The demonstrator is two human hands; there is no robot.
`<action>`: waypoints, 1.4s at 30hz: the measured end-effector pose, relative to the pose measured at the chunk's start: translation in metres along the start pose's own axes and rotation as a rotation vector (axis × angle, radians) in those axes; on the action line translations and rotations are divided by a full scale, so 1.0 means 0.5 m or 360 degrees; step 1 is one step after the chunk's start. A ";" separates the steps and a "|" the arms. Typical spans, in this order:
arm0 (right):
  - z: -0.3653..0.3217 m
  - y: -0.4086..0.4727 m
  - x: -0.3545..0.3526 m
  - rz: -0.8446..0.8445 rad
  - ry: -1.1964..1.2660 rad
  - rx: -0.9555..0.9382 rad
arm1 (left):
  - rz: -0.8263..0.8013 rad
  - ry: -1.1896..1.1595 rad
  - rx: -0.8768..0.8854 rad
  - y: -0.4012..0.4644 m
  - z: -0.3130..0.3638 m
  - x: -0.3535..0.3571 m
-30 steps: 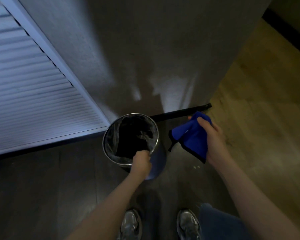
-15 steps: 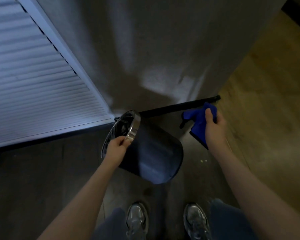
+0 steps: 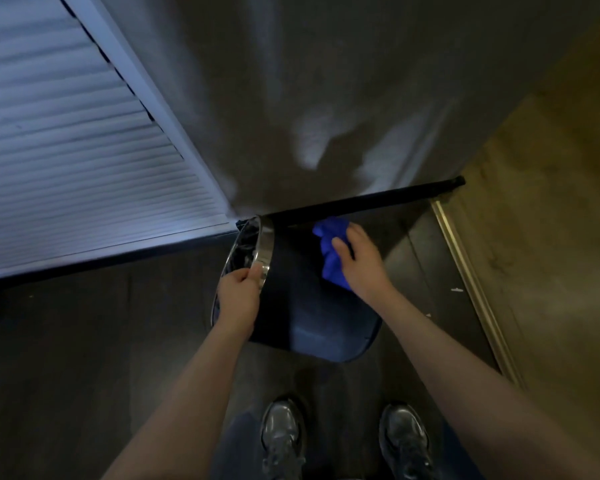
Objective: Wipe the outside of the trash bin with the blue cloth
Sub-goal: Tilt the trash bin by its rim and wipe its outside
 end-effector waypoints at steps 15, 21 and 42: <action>0.070 0.007 0.116 -0.0192 0.0184 0.0234 | 0.0005 0.0093 -0.0055 0.023 -0.067 -0.001; 0.038 -0.017 0.132 -0.0108 -0.0360 0.0034 | -0.0023 0.0138 -0.0032 0.018 -0.050 0.023; 0.057 -0.048 0.102 0.0266 -0.0478 0.0237 | -0.0062 0.0102 -0.0042 0.006 -0.022 0.036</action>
Point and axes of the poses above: each hand's wrist, its own y-axis towards the middle knuckle, its own x-axis out of the palm, z = x × y, the point moved 7 cm from there along y, towards the middle knuckle, and after that the axes turned 1 degree about -z, right-handed, at the moved point
